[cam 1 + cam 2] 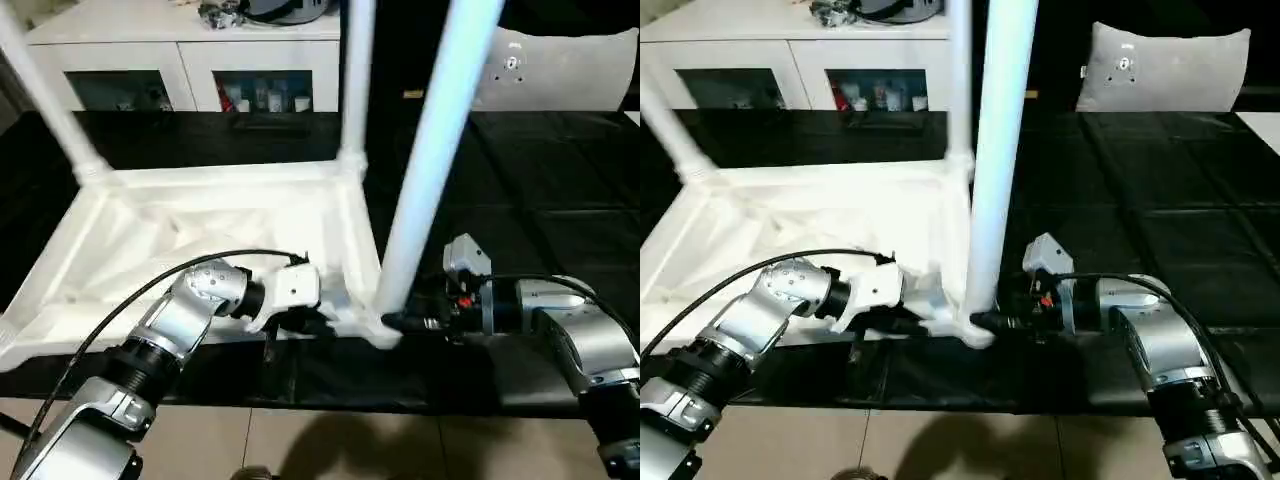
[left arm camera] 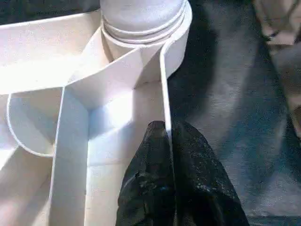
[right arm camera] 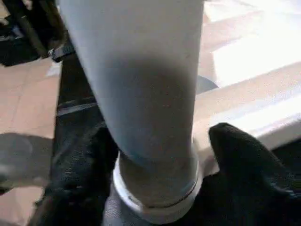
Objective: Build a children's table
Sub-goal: Rotate leg to tighten
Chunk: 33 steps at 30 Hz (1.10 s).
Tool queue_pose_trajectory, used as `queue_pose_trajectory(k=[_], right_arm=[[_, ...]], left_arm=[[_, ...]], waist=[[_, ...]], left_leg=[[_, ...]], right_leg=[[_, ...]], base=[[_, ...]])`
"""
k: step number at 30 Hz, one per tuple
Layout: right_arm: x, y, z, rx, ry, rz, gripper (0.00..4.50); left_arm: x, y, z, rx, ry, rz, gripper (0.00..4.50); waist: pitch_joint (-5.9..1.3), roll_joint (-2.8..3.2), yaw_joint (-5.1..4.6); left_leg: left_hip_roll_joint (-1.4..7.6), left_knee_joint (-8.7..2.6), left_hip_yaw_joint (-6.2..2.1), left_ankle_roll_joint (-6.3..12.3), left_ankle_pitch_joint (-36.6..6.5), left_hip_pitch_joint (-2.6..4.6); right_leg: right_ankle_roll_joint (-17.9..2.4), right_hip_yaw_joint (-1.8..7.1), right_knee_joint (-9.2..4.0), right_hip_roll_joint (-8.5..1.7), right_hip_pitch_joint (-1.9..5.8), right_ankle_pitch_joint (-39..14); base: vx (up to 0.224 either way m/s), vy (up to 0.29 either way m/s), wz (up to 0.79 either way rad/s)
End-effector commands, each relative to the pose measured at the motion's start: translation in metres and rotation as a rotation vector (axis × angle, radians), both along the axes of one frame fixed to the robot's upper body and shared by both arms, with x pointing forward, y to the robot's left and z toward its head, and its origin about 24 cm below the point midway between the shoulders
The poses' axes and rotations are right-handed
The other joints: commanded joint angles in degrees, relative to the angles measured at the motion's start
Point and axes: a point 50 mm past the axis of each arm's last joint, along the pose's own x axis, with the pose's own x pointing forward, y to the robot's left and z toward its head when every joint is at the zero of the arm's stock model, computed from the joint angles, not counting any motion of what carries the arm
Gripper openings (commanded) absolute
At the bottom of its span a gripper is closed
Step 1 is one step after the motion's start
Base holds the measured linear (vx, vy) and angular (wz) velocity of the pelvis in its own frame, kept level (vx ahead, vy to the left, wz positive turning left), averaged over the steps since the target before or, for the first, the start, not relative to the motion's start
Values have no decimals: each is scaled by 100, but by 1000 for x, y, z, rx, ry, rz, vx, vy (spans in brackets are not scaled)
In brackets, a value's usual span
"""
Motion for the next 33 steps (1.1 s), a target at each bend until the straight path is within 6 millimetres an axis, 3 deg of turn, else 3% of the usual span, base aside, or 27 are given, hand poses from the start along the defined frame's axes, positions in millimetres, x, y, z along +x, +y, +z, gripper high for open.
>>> queue_pose_trajectory(k=[1,11,20,23,27,28,31,32,33], right_arm=[[1,3,6,5,-11,51,297],[-4,6,3,16,31,123,213],[-9,12,1,74,52,122,200],[-4,19,-4,117,69,-6,200],[7,31,-13,126,62,-201,200],[11,36,-17,127,74,-273,200],[17,49,-25,125,101,-386,200],[18,49,-25,124,102,-390,200],[21,59,-30,115,115,-460,200]], left_arm=[[-5,-9,8,0,-32,-120,0],[-7,-8,7,5,-29,-150,0],[-8,-14,6,-51,-3,-100,0],[-6,-22,8,-96,23,-22,0],[-4,-36,10,-137,38,85,0],[-2,-41,10,-142,38,117,0],[0,-53,10,-144,32,185,0],[1,-53,10,-144,32,189,0],[3,-63,10,-145,23,237,0]], waist=[[-378,-88,-17],[-389,-86,39],[-392,-98,42],[-383,-83,46],[-341,-105,-34],[-336,-99,-101],[-342,-122,-273],[-350,-102,-290],[-344,-121,-350]], left_leg=[[113,-362,42,494,-962,-36],[123,-358,40,463,-881,-32],[112,-354,45,450,-884,-38],[118,-359,39,448,-870,-34],[65,-376,44,282,-1108,-20],[58,-387,31,233,-1135,-24],[27,-394,4,220,-1142,-74],[31,-385,11,226,-1136,-51],[18,-378,19,265,-1135,-53]], right_leg=[[-872,297,-450,-318,356,-1887],[-846,302,-432,-312,352,-1832],[-832,296,-437,-308,360,-1867],[-834,293,-440,-310,352,-1910],[-579,261,-529,-309,345,-2614],[-528,250,-546,-303,334,-2704],[-430,223,-555,-291,381,-2683],[-450,231,-558,-290,356,-2639],[-477,230,-573,-282,351,-2611]], base=[[0,0,0],[0,0,0],[0,0,0],[0,0,0],[0,0,0],[0,0,0],[0,0,0],[0,0,0],[0,0,0]])
